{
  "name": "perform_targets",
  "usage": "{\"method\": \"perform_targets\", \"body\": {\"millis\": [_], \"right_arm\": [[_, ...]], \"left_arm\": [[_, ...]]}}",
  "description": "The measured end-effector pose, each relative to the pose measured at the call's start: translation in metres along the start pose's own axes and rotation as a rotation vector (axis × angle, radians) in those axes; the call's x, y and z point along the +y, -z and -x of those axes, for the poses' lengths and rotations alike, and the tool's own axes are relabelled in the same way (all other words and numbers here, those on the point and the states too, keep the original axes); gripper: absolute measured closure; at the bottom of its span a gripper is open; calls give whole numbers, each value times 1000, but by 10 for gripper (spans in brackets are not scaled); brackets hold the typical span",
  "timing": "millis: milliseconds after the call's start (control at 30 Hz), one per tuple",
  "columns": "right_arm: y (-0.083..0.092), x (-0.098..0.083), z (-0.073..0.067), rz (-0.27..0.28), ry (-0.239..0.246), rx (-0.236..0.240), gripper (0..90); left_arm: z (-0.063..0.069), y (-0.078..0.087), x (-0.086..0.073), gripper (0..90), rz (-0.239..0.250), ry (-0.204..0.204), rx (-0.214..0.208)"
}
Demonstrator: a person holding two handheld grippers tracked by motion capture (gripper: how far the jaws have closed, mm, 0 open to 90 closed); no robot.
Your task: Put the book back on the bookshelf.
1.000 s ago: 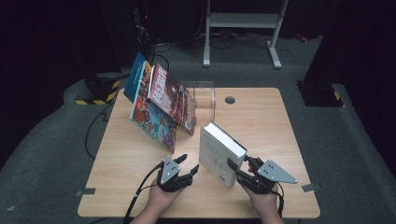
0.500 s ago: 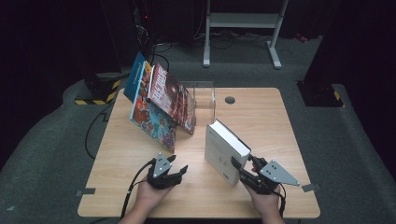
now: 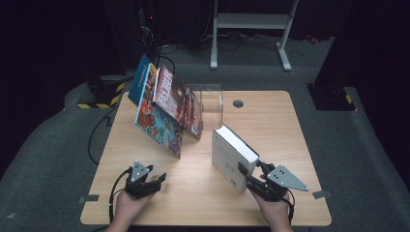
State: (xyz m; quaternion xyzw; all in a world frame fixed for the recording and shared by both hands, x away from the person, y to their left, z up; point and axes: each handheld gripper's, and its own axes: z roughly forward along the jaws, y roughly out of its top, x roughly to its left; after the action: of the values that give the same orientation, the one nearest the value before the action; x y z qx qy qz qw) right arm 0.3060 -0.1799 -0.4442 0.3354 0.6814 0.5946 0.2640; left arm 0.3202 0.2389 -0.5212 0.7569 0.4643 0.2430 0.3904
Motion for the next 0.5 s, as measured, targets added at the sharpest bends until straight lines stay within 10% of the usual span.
{"method": "perform_targets", "body": {"millis": [500], "right_arm": [[-14,16,-2,-66,-49,-12,324]], "left_arm": [[-10,-6,-3,348,-73,68,34]]}}
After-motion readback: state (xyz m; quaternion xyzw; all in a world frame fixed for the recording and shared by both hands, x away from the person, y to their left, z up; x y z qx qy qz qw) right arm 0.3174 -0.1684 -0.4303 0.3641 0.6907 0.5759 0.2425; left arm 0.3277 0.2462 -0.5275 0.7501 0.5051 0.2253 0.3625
